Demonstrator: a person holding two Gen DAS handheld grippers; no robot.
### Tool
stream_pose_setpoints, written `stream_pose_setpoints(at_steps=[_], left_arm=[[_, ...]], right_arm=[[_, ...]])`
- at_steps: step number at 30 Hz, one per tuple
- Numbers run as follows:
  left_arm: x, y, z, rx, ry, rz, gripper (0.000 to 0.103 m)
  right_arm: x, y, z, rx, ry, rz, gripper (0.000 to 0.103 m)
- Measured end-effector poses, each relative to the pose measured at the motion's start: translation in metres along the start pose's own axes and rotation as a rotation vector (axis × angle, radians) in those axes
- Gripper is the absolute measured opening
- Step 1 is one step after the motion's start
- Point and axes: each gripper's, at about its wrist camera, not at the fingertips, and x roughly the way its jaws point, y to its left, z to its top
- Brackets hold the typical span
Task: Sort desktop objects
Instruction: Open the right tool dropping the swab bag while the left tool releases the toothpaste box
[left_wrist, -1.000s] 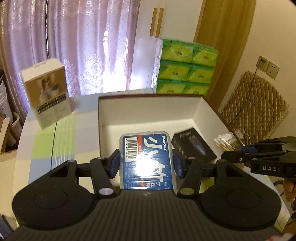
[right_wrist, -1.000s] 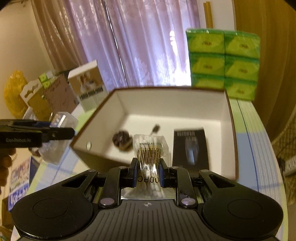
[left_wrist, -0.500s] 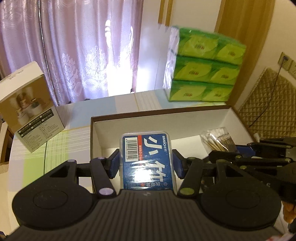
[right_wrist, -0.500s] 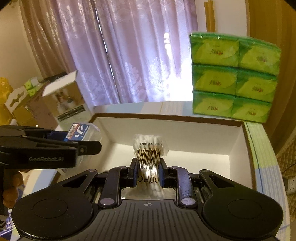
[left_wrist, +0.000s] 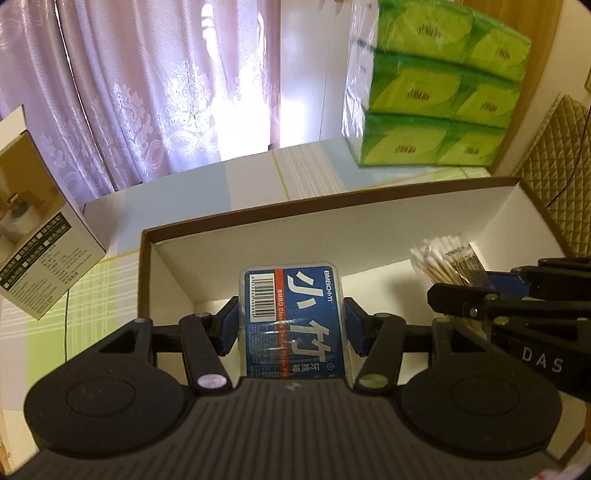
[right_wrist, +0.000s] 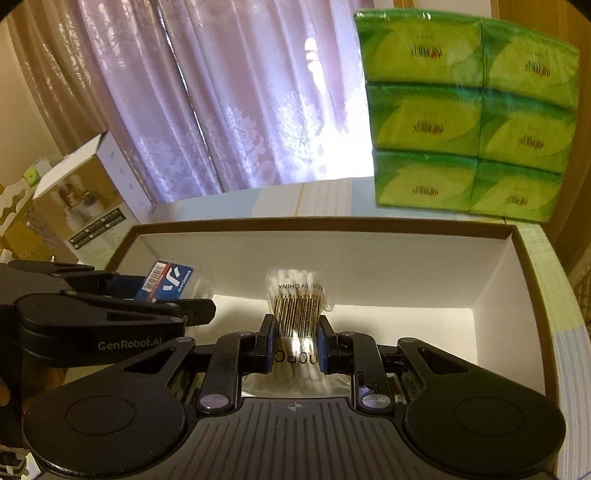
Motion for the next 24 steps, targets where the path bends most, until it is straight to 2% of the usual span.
stream_pose_setpoints(at_steps=[9,21,24], left_arm=[[0.019,0.001,0.003,0.013,0.020,0.014,0.053],[0.009,0.004,0.005,0.027,-0.007,-0.001,0.056],[0.006,0.005,0.005,0.033,-0.014,0.002,0.058]], right_arm=[[0.012,-0.006,-0.001,0.014,0.017,0.007,0.019],[0.020,-0.002,-0.003,0.015,0.028,0.000,0.019],[0.019,-0.001,-0.002,0.023,0.003,0.001,0.019]])
